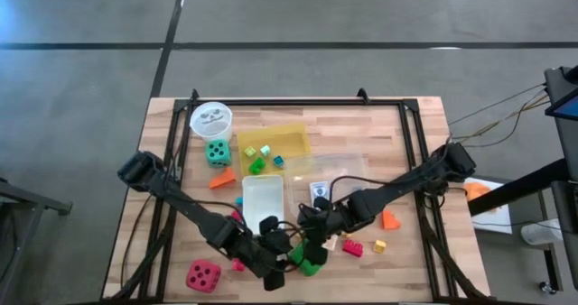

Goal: Pick & Place Toys
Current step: Put the green dice into the white bin

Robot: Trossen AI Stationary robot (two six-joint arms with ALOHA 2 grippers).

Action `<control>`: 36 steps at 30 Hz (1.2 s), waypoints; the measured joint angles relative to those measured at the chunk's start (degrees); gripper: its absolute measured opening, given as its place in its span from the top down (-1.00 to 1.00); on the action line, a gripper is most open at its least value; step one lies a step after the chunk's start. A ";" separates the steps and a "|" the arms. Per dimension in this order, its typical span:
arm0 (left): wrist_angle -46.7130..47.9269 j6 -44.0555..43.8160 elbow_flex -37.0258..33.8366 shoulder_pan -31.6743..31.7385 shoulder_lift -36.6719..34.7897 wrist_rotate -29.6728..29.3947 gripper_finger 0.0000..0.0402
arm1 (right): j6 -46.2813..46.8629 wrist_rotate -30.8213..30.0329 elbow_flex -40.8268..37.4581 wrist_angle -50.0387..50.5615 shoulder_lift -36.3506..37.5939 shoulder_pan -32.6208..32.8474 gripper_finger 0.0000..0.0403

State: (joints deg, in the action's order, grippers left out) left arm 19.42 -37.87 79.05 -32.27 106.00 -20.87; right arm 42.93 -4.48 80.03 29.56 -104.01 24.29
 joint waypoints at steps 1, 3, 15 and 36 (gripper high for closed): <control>-0.03 -0.02 -0.01 0.00 0.00 -0.01 0.07 | -0.16 -0.03 0.00 0.16 0.02 0.14 0.96; -0.02 -0.05 -0.12 0.06 0.01 -0.09 0.07 | -0.34 -0.29 0.00 0.18 0.02 0.25 0.96; -0.69 -0.46 -0.09 0.00 -0.09 -0.04 0.07 | -1.84 -2.02 1.77 0.69 0.09 1.66 0.96; -4.61 0.62 -0.14 -0.17 -0.11 2.08 0.07 | 5.24 -9.50 4.17 4.76 0.24 7.70 0.96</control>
State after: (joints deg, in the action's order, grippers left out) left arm 14.80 -37.26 78.91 -32.45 105.89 -18.78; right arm 48.17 -13.98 84.20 34.32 -103.77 31.99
